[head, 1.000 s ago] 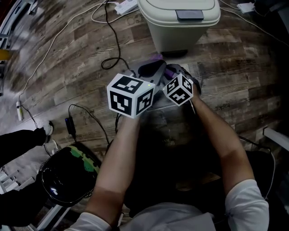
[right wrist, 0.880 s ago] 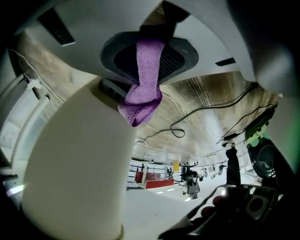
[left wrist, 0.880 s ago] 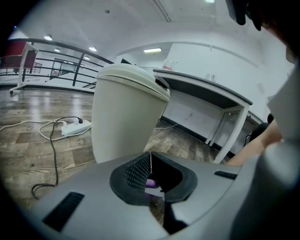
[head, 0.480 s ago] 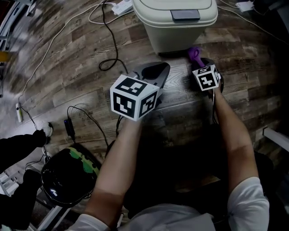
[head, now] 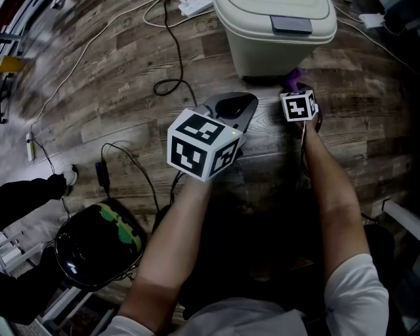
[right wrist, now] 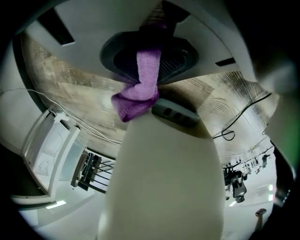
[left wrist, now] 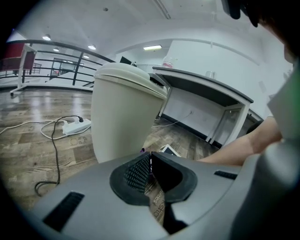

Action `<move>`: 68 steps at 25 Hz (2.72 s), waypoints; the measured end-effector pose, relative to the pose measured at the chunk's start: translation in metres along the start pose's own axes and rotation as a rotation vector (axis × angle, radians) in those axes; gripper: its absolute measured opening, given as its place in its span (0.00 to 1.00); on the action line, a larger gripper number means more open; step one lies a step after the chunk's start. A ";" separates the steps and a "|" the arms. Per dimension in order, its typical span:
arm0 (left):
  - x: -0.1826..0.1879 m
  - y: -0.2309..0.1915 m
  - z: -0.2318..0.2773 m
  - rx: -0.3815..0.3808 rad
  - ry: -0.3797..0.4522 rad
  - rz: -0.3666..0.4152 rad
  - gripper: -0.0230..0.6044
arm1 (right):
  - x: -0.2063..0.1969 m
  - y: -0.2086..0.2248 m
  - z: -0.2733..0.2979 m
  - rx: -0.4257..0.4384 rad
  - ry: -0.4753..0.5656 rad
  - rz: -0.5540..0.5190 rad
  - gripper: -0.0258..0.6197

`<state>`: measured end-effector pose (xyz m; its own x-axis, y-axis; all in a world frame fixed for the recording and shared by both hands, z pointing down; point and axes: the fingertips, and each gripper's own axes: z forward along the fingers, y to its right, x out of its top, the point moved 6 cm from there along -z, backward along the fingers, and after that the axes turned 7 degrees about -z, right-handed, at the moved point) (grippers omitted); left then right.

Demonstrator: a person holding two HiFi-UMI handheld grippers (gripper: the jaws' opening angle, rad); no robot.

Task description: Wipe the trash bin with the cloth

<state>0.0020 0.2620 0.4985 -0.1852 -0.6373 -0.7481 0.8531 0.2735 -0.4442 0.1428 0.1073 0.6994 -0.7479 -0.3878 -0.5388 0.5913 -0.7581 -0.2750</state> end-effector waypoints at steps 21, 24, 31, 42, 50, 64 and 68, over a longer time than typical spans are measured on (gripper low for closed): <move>0.000 -0.005 -0.011 0.008 0.022 -0.013 0.05 | 0.066 -0.136 -0.007 0.218 0.118 -0.362 0.18; 0.002 -0.003 -0.007 0.006 0.028 -0.016 0.05 | 0.069 -0.144 -0.028 0.289 0.142 -0.432 0.18; 0.007 0.001 -0.002 0.037 0.052 -0.046 0.05 | 0.077 -0.167 -0.076 0.477 0.219 -0.610 0.18; 0.009 0.067 -0.059 0.229 0.114 -0.229 0.05 | 0.070 -0.105 -0.211 0.635 0.127 -0.770 0.18; 0.079 0.119 -0.149 0.326 0.104 -0.359 0.05 | 0.135 -0.029 -0.334 0.705 0.104 -0.825 0.18; 0.169 0.122 -0.178 0.451 0.202 -0.476 0.05 | 0.271 0.038 -0.368 0.803 0.086 -0.978 0.18; 0.182 0.102 -0.183 0.462 0.248 -0.520 0.05 | 0.323 0.045 -0.345 0.785 0.008 -1.017 0.18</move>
<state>-0.0338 0.3064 0.2266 -0.6801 -0.4050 -0.6111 0.7331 -0.3855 -0.5604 0.0314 0.1286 0.2384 -0.7523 0.5452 -0.3699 -0.5788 -0.8151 -0.0243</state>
